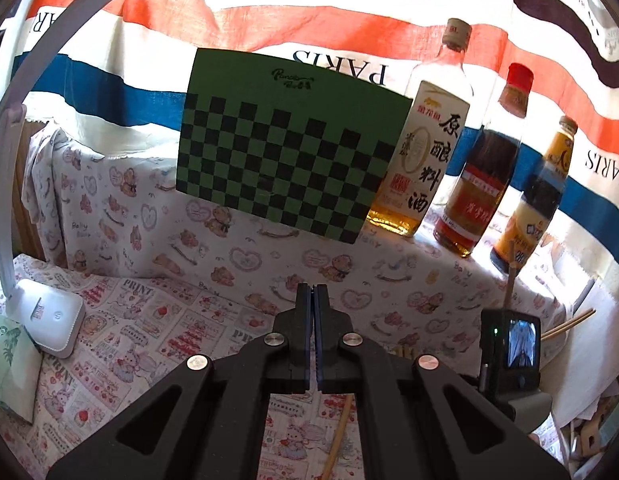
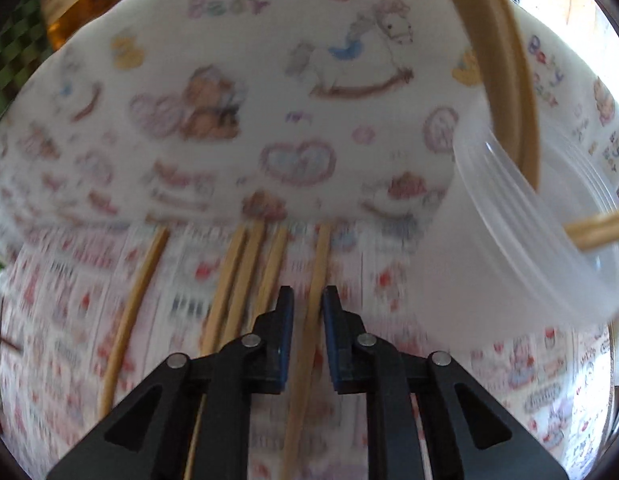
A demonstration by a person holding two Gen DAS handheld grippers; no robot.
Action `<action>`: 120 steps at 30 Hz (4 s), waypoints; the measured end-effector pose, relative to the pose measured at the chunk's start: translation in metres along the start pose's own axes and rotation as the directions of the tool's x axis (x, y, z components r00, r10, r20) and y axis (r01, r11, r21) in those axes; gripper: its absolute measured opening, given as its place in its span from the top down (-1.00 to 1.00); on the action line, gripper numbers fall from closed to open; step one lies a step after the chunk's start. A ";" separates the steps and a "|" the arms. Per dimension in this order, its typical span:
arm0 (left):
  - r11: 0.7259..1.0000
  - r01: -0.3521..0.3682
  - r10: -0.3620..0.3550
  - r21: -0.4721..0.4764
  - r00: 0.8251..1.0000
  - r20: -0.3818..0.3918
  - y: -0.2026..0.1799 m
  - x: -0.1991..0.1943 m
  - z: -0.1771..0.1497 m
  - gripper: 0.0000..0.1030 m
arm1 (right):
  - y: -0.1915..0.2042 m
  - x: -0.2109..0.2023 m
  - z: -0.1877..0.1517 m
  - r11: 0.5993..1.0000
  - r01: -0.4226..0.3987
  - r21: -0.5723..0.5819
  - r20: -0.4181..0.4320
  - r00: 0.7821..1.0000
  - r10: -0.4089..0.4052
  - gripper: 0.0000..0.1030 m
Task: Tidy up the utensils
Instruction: 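Lift the left gripper's chopstick while the right gripper closes on another wooden chopstick, then carry both held chopsticks up and over the clear cup, then lower both chopsticks into the clear cup and open both grippers, then withdraw both open grippers from the cup toward the loose chopsticks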
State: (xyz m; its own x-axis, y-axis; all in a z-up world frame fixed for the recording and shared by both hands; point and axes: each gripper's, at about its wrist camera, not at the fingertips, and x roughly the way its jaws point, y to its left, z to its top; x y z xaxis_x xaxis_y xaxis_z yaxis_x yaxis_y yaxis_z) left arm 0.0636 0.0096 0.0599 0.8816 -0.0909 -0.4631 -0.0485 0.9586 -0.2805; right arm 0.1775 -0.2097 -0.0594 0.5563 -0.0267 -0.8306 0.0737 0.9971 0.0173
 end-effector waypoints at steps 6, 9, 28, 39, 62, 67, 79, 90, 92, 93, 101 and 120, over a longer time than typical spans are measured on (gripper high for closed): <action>1.000 0.007 -0.006 0.013 1.000 -0.008 -0.004 0.000 -0.002 0.99 | 0.010 -0.014 -0.002 0.998 -0.058 -0.008 0.068 0.996 0.059 0.87; 1.000 0.004 -0.004 0.023 1.000 0.005 -0.008 -0.005 -0.002 0.99 | 0.011 -0.055 -0.004 0.987 -0.158 -0.031 0.168 0.972 0.161 0.88; 0.973 0.188 -0.196 0.137 0.979 0.050 -0.066 -0.041 -0.007 0.99 | -0.096 -0.259 0.003 0.964 -0.261 -0.042 0.611 0.757 0.231 0.88; 0.917 0.372 -0.383 0.143 0.922 0.052 -0.166 -0.036 0.024 0.99 | -0.160 -0.272 0.007 0.953 -0.269 0.139 0.705 0.703 0.096 0.88; 0.882 0.462 -0.457 0.094 0.887 -0.066 -0.210 0.056 -0.016 0.99 | -0.168 -0.226 0.027 0.977 -0.184 0.106 0.625 0.777 0.079 0.88; 0.878 0.458 -0.456 0.136 0.889 -0.051 -0.210 0.047 -0.022 0.99 | -0.163 -0.210 0.032 0.979 -0.193 0.063 0.547 0.827 0.128 0.88; 0.895 0.416 -0.414 0.158 0.909 -0.051 -0.196 0.046 -0.022 0.99 | -0.155 -0.187 0.036 0.981 -0.187 0.058 0.472 0.871 0.138 0.86; 0.924 0.274 -0.293 0.266 0.955 0.035 -0.167 0.005 -0.010 0.23 | -0.158 -0.211 0.031 0.982 -0.170 0.077 0.551 0.828 0.100 -0.06; 0.926 0.254 -0.281 0.278 0.958 0.063 -0.156 -0.007 -0.008 0.08 | -0.155 -0.219 0.029 0.982 -0.176 0.065 0.573 0.812 0.108 -0.13; 0.927 0.244 -0.275 0.285 0.959 0.074 -0.151 -0.013 -0.007 0.00 | -0.152 -0.223 0.028 0.982 -0.182 0.053 0.578 0.808 0.118 -0.17; 0.922 0.060 -0.150 0.381 0.966 0.209 -0.112 -0.059 -0.010 -0.62 | -0.111 -0.243 0.019 0.981 -0.187 -0.049 0.617 0.766 0.177 -0.68; 0.927 -0.088 -0.068 0.364 0.916 0.396 -0.065 -0.083 -0.037 -0.99 | -0.078 -0.225 -0.061 0.994 -0.065 -0.083 0.579 0.809 0.101 -1.00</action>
State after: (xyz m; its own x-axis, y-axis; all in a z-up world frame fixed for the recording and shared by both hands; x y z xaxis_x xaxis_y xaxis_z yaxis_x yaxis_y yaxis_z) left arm -0.0236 -0.0557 0.0850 0.9965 -0.0422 -0.0722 0.0484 0.9951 0.0864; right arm -0.0034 -0.2771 0.0920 0.9369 0.0383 -0.3475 -0.0315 0.9992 0.0252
